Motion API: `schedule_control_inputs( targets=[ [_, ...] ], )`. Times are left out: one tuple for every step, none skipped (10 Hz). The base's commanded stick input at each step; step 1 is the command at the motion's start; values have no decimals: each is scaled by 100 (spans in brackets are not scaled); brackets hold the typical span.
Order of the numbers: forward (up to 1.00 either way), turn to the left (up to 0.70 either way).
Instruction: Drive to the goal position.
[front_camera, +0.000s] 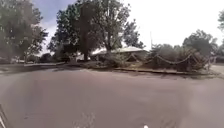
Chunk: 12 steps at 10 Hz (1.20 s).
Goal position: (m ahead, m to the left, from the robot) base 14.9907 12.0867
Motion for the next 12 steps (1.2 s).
schedule_control_inputs(
  targets=[
    [70, 3],
    [70, 3],
    [70, 31],
    [70, 35],
    [70, 5],
    [70, 3],
    [70, 3],
    [70, 3],
    [70, 3],
    [70, 3],
    [70, 5],
    [70, 17]
  ],
)
